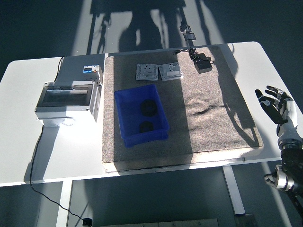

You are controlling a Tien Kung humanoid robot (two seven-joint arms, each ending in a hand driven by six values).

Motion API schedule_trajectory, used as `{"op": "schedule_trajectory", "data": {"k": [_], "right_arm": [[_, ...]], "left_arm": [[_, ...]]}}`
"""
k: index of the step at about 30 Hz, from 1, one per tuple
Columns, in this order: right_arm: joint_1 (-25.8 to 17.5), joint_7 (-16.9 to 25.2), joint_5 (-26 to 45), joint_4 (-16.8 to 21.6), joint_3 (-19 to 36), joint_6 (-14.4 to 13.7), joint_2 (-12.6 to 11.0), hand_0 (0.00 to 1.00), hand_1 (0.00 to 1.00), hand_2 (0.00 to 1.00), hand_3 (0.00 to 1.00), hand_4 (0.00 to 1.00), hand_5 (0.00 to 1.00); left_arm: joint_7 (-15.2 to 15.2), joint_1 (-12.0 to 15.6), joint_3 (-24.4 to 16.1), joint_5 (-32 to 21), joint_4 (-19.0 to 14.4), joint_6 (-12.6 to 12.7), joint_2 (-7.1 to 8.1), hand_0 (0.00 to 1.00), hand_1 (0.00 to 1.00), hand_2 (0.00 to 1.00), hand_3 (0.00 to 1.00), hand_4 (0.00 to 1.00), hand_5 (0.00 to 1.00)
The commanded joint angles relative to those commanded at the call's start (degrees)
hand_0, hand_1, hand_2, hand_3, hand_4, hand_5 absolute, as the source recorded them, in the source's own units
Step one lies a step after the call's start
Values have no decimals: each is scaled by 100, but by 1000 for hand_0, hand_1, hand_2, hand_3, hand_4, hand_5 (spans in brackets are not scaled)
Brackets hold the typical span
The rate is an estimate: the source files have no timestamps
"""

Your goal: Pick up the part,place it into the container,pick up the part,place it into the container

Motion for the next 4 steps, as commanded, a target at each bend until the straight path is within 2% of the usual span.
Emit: {"op": "schedule_trajectory", "data": {"k": [4], "right_arm": [[-27,-29,-540,-50,93,-12,13,806,661,697,712,906,450]], "left_arm": [[33,14,63,-10,0,-12,-54,717,670,660,652,676,756]]}}
